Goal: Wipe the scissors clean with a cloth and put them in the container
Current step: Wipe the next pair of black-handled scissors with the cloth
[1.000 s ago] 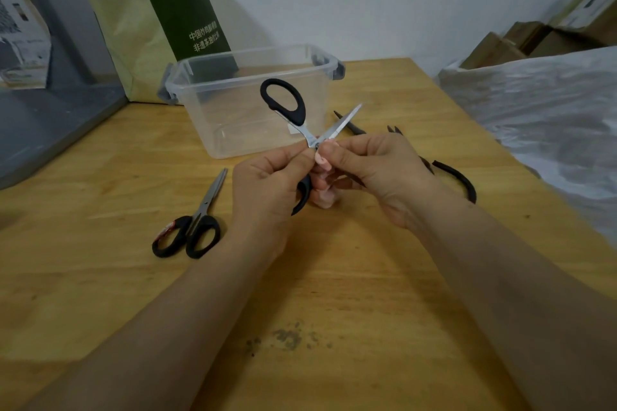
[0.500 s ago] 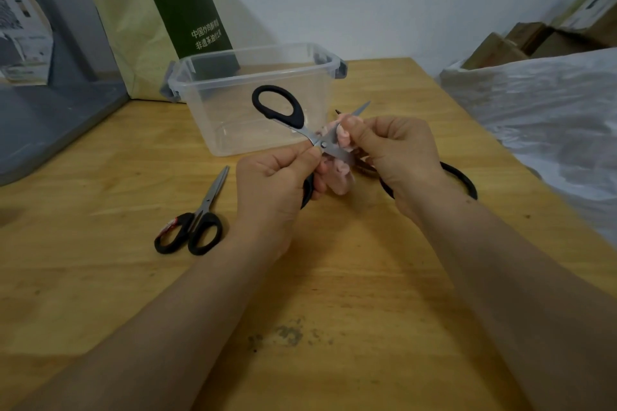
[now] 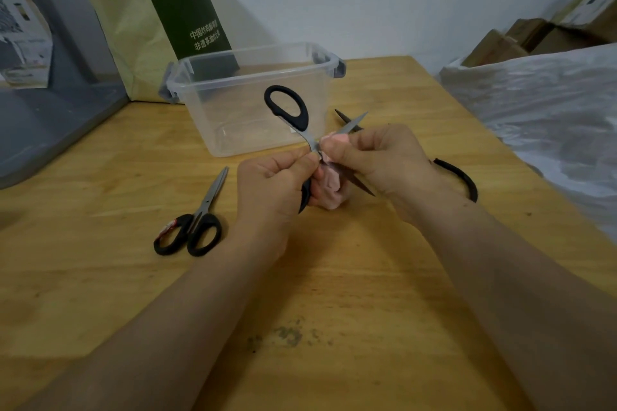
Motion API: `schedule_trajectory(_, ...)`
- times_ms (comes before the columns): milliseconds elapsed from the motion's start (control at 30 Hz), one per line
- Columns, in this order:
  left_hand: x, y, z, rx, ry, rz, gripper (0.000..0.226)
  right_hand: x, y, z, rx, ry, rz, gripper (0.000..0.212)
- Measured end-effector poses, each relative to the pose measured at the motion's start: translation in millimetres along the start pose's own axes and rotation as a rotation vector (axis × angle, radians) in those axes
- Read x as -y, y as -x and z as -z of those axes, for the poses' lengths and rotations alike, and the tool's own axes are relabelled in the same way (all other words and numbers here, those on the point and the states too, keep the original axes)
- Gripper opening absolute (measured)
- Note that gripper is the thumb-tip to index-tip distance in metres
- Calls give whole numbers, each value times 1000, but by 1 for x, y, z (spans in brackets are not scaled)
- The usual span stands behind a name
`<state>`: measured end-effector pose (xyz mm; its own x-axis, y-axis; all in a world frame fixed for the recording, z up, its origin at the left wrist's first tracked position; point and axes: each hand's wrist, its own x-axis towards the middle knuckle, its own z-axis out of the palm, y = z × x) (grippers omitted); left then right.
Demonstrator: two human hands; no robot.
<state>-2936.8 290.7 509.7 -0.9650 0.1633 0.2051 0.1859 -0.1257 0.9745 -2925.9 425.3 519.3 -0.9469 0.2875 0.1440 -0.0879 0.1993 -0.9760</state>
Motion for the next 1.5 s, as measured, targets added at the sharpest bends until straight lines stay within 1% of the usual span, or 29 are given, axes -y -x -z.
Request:
schedule_trajectory(33, 0, 0, 0, 8, -4, 0, 28, -1, 0, -1, -3, 25, 13, 34)
schedule_trajectory(100, 0, 0, -1, 17, -3, 10, 28, -1, -4, 1, -59, -32, 2, 25)
schedule_trajectory(167, 1, -1, -3, 11, 2, 40, 28, -1, -7, 6, -140, -130, -33, 26)
schedule_trajectory(200, 2, 0, -3, 11, -3, 49, 28, -1, -6, 8, -151, -129, -49, 27)
schedule_trajectory(233, 2, 0, -3, 9, -8, 54, 29, -2, -6, 8, -125, -96, -55, 27)
schedule_trajectory(300, 1, 0, -2, 2, -10, 56, 29, -4, 0, 2, -18, -7, -55, 30)
schedule_trajectory(333, 1, 0, -1, 1, -13, 58, 30, -4, 2, -1, 8, 29, -46, 32)
schedule_trajectory(367, 0, 0, -1, 6, -16, 61, 30, -4, 1, -3, -2, 35, -32, 33)
schedule_trajectory(400, 0, 1, -1, 12, -16, 64, 30, -3, 0, -2, -30, 13, -28, 32)
schedule_trajectory(500, 1, 0, -3, 3, -19, 87, 30, -1, -5, 6, -146, -172, -69, 26)
schedule_trajectory(533, 1, 0, -4, 0, -24, 93, 29, 0, -4, 7, -138, -194, -87, 24)
schedule_trajectory(633, 0, 1, -3, -1, -15, 90, 30, -2, 6, 1, 41, -39, -64, 22)
schedule_trajectory(667, -1, 1, -2, 0, -14, 86, 29, -1, 7, -2, 43, -4, -50, 23)
schedule_trajectory(733, -1, 2, -2, 3, -13, 83, 28, -1, 1, 0, -40, -18, -44, 26)
schedule_trajectory(833, 1, 1, -3, -2, -12, 108, 26, -2, -7, 8, -178, -153, -90, 27)
schedule_trajectory(867, 1, 1, -4, -3, -15, 113, 26, -2, -7, 10, -175, -154, -101, 27)
schedule_trajectory(967, 0, 1, -3, -11, -10, 112, 24, -2, 4, 2, -7, -32, -57, 20)
schedule_trajectory(1000, 0, 1, -2, -13, -8, 106, 23, 0, 6, 0, 21, -7, -41, 19)
schedule_trajectory(1067, 0, 1, -2, -11, -1, 95, 24, 2, 4, 0, -19, -43, -41, 21)
schedule_trajectory(1133, 0, 1, -3, -6, 8, 94, 26, 5, -1, 4, -106, -191, -85, 22)
schedule_trajectory(1200, 1, 2, -4, 1, 3, 99, 27, 4, -2, 7, -157, -242, -110, 22)
schedule_trajectory(1233, 1, 2, -4, 3, 2, 99, 26, 4, 0, 7, -133, -201, -107, 21)
schedule_trajectory(1300, 0, 2, -3, -4, 9, 94, 26, 3, 6, 2, -11, -66, -91, 18)
schedule_trajectory(1333, 0, 2, -2, -12, 9, 87, 26, 3, 8, 0, 22, -32, -84, 18)
schedule_trajectory(1367, 0, 2, -2, -12, 7, 78, 26, 4, 8, -1, 15, -35, -80, 19)
schedule_trajectory(1400, -1, 2, -2, -4, 5, 69, 27, 6, 7, 0, -20, -79, -78, 20)
schedule_trajectory(1500, 0, 2, -4, 30, 0, 71, 30, 11, 3, 5, -142, -339, -96, 22)
